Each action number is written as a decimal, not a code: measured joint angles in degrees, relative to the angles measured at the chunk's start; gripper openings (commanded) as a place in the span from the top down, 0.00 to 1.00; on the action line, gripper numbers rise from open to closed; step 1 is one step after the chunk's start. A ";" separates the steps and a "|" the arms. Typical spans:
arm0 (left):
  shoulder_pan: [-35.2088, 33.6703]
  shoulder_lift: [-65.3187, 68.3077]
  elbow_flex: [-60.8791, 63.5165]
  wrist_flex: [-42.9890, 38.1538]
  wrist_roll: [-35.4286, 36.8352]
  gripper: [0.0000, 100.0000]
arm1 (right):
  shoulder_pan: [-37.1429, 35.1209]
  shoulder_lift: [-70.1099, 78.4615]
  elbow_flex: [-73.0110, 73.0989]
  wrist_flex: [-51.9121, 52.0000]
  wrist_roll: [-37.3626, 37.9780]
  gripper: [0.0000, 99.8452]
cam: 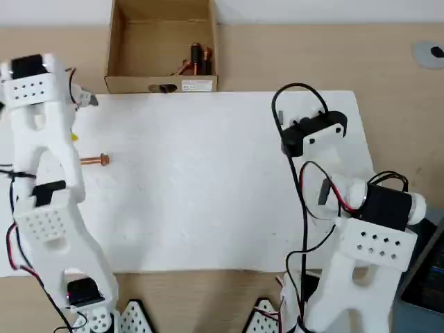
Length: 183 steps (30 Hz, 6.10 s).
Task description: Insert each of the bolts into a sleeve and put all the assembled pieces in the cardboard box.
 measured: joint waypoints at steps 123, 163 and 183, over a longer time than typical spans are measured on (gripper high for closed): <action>6.86 -61.54 49.41 0.09 -68.57 1.00 | -6.77 -16.97 -6.42 0.00 -7.38 0.99; 6.95 -133.71 115.43 -40.97 -21.63 1.00 | -18.64 -23.03 38.24 -53.01 -27.78 0.99; 22.59 -133.71 116.48 -54.77 -4.66 1.00 | -43.78 -22.95 48.35 -65.05 -27.78 0.99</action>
